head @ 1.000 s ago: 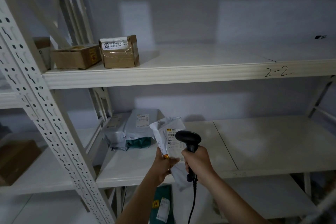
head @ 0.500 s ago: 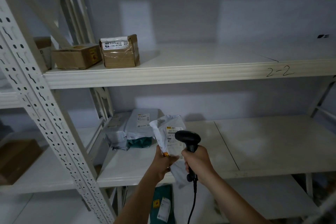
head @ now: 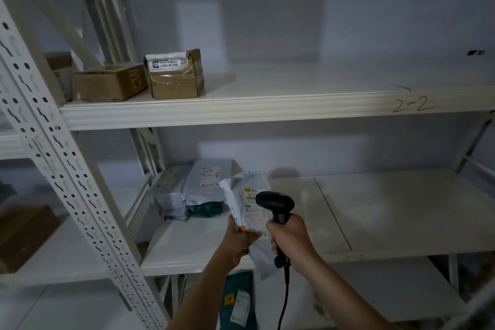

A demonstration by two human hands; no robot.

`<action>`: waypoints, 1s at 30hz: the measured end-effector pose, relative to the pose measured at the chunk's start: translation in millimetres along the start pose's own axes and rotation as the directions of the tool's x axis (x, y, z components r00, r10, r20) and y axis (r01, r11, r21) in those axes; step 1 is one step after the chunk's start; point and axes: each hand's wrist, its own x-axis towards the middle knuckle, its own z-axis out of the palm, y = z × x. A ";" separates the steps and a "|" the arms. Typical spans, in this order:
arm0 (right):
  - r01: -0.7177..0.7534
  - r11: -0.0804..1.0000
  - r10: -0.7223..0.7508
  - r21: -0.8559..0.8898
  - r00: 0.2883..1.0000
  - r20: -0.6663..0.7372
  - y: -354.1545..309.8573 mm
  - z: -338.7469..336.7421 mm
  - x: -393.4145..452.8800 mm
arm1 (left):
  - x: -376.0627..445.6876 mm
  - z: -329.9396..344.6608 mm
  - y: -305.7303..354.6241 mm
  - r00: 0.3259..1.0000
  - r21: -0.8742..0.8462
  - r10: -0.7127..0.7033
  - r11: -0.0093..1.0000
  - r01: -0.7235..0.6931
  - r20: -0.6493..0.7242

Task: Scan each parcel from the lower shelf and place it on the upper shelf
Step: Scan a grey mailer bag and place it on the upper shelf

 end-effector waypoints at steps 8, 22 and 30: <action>-0.012 1.000 0.012 0.003 1.000 -0.011 1.0 0.8 2.1 | 3.2 -3.5 -7.0 0.998 -0.023 -0.039 0.999 0.038 -0.039; -0.039 0.995 0.029 -0.095 0.995 -0.100 24.6 -10.7 33.6 | 11.0 -17.9 -7.7 0.992 -0.044 -0.093 0.995 0.089 -0.088; -0.234 0.893 0.229 -0.383 0.972 -0.062 71.6 -31.6 119.5 | 31.5 -49.7 -10.2 0.960 -0.114 -0.157 0.984 0.133 -0.232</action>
